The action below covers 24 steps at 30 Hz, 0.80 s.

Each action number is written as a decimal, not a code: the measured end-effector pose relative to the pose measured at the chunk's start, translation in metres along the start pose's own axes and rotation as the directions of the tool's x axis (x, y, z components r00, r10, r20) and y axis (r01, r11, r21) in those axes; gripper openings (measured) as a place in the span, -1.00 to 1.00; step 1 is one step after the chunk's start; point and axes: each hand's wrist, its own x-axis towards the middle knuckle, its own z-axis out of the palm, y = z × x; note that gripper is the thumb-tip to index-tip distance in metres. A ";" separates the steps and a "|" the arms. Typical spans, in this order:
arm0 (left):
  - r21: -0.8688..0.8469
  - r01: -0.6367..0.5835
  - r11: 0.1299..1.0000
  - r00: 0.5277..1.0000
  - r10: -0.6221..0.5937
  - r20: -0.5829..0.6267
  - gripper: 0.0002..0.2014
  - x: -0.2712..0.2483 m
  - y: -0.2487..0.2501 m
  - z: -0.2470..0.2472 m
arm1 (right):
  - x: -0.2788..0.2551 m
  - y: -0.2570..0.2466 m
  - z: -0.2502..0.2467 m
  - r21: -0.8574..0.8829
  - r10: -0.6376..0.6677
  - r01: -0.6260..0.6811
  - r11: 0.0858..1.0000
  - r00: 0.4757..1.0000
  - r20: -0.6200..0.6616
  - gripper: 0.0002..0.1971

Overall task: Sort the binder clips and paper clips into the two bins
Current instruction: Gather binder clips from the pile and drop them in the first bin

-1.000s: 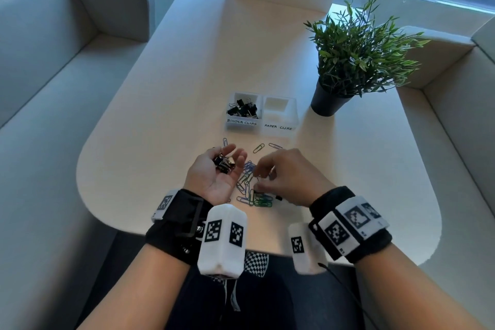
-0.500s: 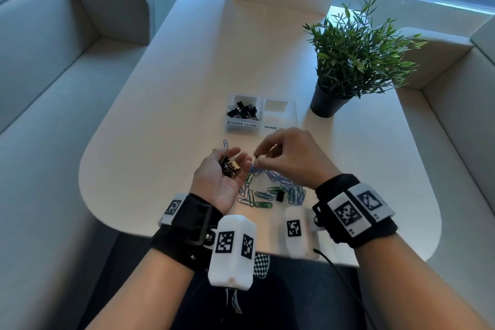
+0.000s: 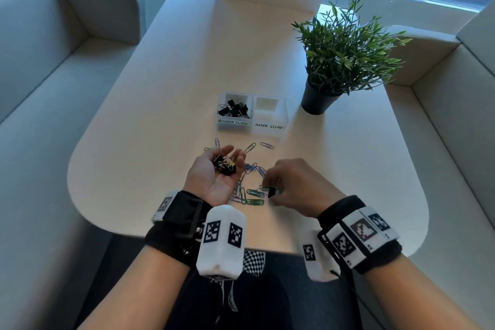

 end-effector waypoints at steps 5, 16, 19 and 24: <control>0.016 -0.020 1.000 1.000 0.020 -0.019 -0.75 0.000 -0.006 0.001 | 0.001 0.003 0.007 0.048 0.009 -0.008 0.999 1.000 -0.021 -0.79; 0.043 0.008 0.999 0.998 -0.011 0.062 -0.78 -0.001 -0.014 0.007 | 0.021 -0.033 -0.028 0.323 -0.066 0.157 0.933 0.959 -0.275 -0.84; 0.004 0.057 0.998 0.993 -0.057 0.105 -0.75 0.002 -0.010 0.010 | 0.026 -0.039 -0.029 0.374 -0.041 0.157 0.914 0.954 -0.299 -0.85; 0.139 -0.033 0.990 0.999 0.034 -0.004 -0.75 0.002 0.022 0.035 | 0.015 -0.021 -0.032 0.349 0.050 0.097 0.932 0.920 -0.389 -0.87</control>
